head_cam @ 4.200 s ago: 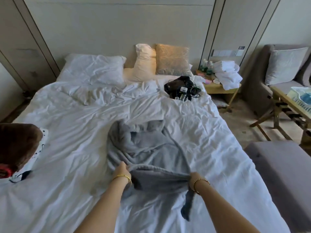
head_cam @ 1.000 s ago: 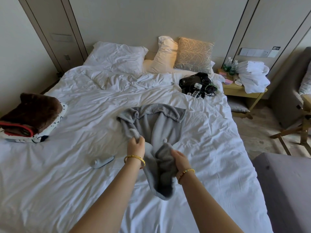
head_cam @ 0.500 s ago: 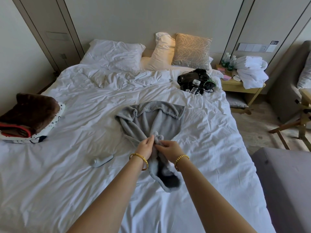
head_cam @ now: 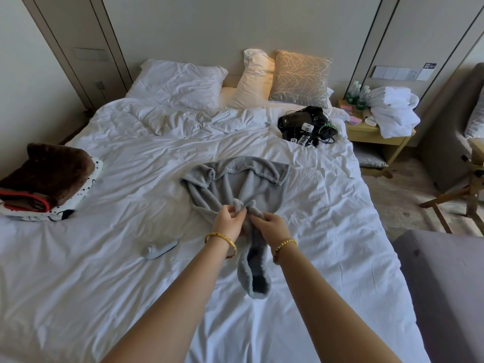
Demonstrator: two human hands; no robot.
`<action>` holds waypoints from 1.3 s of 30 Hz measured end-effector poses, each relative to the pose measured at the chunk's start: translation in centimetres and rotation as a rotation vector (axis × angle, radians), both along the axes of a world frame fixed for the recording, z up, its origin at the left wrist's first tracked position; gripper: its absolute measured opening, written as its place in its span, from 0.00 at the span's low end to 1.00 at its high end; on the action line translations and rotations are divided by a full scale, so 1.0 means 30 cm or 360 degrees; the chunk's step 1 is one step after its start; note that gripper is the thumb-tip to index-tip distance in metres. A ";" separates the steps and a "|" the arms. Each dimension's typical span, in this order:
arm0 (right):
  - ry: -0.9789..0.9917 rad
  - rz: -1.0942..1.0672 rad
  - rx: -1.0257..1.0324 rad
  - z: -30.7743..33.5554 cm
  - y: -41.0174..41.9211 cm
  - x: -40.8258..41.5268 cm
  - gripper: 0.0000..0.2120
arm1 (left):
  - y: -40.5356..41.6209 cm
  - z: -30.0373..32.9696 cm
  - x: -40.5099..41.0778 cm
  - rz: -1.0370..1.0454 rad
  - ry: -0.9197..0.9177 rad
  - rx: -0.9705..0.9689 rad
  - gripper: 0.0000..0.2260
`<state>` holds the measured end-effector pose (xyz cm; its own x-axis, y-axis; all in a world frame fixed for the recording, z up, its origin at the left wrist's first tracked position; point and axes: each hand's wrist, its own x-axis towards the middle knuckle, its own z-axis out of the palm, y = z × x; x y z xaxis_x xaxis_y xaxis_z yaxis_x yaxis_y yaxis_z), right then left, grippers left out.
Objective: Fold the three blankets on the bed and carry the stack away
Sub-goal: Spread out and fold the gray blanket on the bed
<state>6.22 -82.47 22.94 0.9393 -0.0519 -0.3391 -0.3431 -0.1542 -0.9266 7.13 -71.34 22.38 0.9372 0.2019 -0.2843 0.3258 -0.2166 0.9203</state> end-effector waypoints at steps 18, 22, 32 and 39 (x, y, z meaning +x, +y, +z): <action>-0.0581 0.0537 -0.1106 0.034 -0.022 0.026 0.13 | -0.026 0.067 0.001 -0.0240 0.0242 -0.0329 0.16; -0.0619 0.0702 -0.1022 0.067 -0.014 0.020 0.19 | -0.005 0.077 0.019 -0.0241 0.0220 -0.0510 0.15; -0.0065 0.0111 -0.1060 -0.014 -0.079 0.010 0.11 | 0.003 0.173 0.097 0.0230 -0.0185 -0.0559 0.11; 0.0374 0.0044 -0.1189 -0.149 -0.199 -0.035 0.11 | 0.073 0.274 0.145 0.0755 -0.0191 -0.1506 0.06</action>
<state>5.16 -88.45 18.46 0.8516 -0.3222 -0.4135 -0.5042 -0.7195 -0.4776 11.47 -69.15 30.61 0.8531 0.2991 -0.4275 0.0851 0.7286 0.6796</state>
